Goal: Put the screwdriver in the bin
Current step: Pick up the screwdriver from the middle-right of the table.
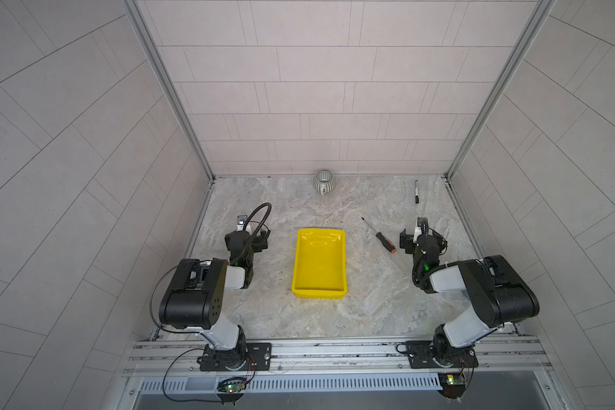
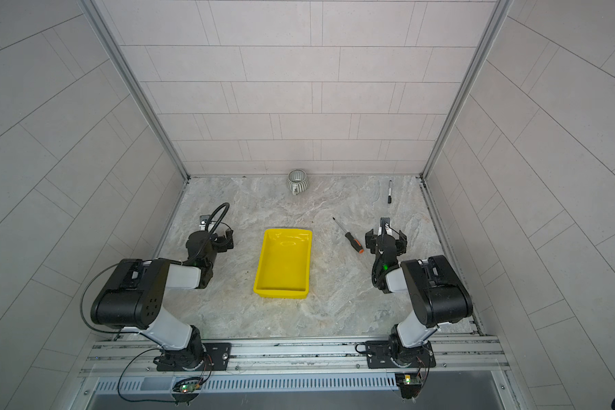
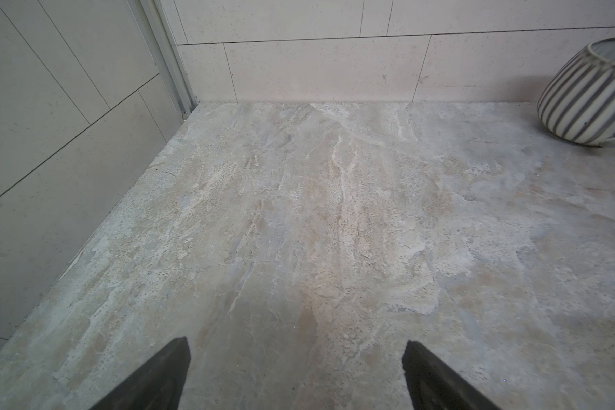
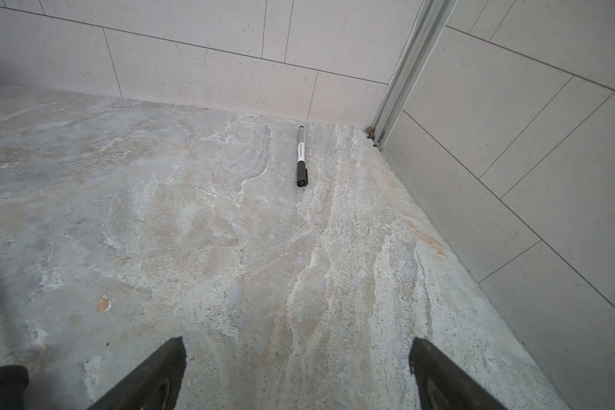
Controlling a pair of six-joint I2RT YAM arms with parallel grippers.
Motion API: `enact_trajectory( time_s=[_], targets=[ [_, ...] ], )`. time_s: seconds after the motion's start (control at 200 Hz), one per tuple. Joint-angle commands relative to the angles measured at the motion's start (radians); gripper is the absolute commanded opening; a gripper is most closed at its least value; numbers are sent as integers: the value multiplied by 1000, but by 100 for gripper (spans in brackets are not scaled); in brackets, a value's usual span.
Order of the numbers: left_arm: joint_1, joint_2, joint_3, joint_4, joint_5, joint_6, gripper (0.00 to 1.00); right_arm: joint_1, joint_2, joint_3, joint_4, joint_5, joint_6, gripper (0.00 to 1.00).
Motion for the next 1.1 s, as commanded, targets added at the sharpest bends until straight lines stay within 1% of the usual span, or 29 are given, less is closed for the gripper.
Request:
enact_trajectory(
  time_s=[0.0,0.07,0.11,0.14,0.185,0.23,0.275,0.305,0.335,0.355,0.39,0.43,0.45,0.475,0.545,0.555,0.58,0.615,0.675,0.736,0.771,0.816,0.841,0.876,0.906,1.096],
  targets=[
    [2,-21,-21,44,40,6,100,-3,2,-4,33,-3,-10,99],
    [-4,-60,-64,97,77,27,100,6,-6,-22,69,12,-19,99],
    [-15,-110,-79,83,47,25,100,18,-27,-44,95,42,-21,99],
    [-23,-161,-80,36,11,21,100,27,-54,-67,113,73,-25,99],
    [-48,-255,-63,-85,-39,17,100,49,-102,-96,133,111,-41,99],
    [-83,-353,-19,-254,-84,7,100,83,-153,-116,134,147,-70,99],
    [-120,-440,44,-445,-95,-17,100,143,-218,-115,106,233,-129,99],
    [-148,-493,90,-576,-96,-32,100,196,-266,-102,69,310,-160,99],
    [-184,-536,131,-682,-107,-47,100,246,-335,-85,23,358,-188,99],
    [-213,-560,151,-738,-122,-56,100,273,-381,-68,-24,369,-201,99],
    [-260,-595,171,-807,-147,-80,100,311,-467,-26,-158,372,-204,99],
    [-304,-632,174,-855,-160,-140,100,337,-561,41,-386,378,-140,99],
    [-316,-647,173,-879,-159,-189,100,341,-605,85,-525,376,-70,99],
    [-322,-662,176,-921,-141,-252,100,339,-653,134,-693,376,32,99],
    [-323,-678,209,-1105,-84,-389,100,324,-750,227,-1155,413,407,99],
    [-323,-676,215,-1133,-81,-395,100,323,-761,229,-1196,420,456,99],
    [-323,-670,225,-1177,-68,-397,100,318,-789,215,-1276,433,528,99],
    [-323,-660,234,-1230,-42,-397,100,304,-833,183,-1342,391,569,99],
    [-323,-625,245,-1321,-50,-387,100,268,-900,121,-1374,270,557,99],
    [-315,-585,264,-1382,-132,-434,100,266,-948,28,-1358,236,567,99],
    [-309,-565,273,-1387,-144,-442,100,266,-966,-20,-1329,227,591,99],
    [-301,-547,273,-1371,-118,-440,100,268,-993,5,-1360,208,572,99],
    [-298,-540,271,-1363,-102,-436,100,274,-1004,8,-1375,225,583,99],
    [-298,-536,272,-1359,-92,-434,100,280,-1013,-17,-1345,246,568,99],
    [-298,-535,273,-1359,-92,-434,100,278,-1019,-31,-1327,241,570,99],
    [-291,-554,276,-1396,-98,-456,100,283,-983,-26,-1299,199,551,99]
  ],
)
